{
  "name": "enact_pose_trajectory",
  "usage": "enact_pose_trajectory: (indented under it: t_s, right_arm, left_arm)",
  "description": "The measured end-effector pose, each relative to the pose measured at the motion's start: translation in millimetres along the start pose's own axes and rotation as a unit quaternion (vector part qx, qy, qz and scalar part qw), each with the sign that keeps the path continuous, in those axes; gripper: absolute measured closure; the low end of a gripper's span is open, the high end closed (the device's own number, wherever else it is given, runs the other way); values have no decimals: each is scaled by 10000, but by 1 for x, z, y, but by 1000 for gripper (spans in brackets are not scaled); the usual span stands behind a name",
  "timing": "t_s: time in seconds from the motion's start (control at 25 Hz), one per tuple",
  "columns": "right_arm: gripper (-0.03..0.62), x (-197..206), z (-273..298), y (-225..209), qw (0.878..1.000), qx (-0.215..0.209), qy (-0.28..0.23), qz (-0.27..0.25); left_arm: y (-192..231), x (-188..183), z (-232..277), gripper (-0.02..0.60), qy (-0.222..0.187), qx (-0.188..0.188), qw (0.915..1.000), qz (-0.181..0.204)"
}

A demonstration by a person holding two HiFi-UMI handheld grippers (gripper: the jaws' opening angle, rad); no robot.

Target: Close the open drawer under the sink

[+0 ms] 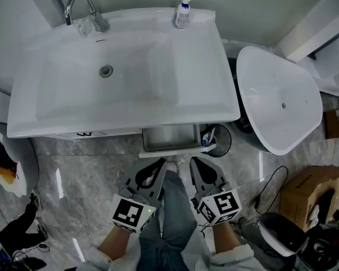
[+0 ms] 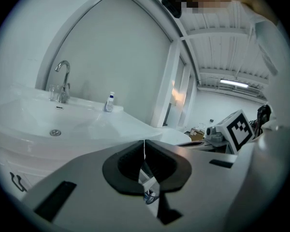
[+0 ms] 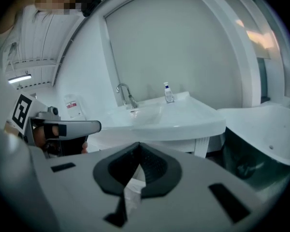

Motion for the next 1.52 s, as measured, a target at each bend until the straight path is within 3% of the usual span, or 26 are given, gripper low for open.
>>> enact_pose_trajectory:
  t_s: [0.48, 0.8, 1.16, 1.52]
  right_arm:
    - [585, 79, 15, -9, 9998, 185, 101, -1]
    - [585, 123, 33, -26, 9991, 300, 296, 39]
    - [585, 153, 53, -39, 9976, 318, 600, 94]
    - [585, 173, 75, -50, 9956, 454, 804, 188]
  left_arm:
    - [4, 83, 16, 560, 68, -194, 9997, -149]
    - [15, 134, 22, 560, 409, -351, 9983, -205]
    - [26, 171, 30, 560, 703, -213, 9970, -241]
    - [43, 199, 48, 560, 1021, -517, 9929, -319]
Point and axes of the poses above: the fingertips, and each gripper's own axes: z forward along the fingers, y to its left, x out of its underside, the point moved 8 cm from there along -z, backward along the fingers, and after that the axes turned 1 degree about -z, right-handed, at the moved point
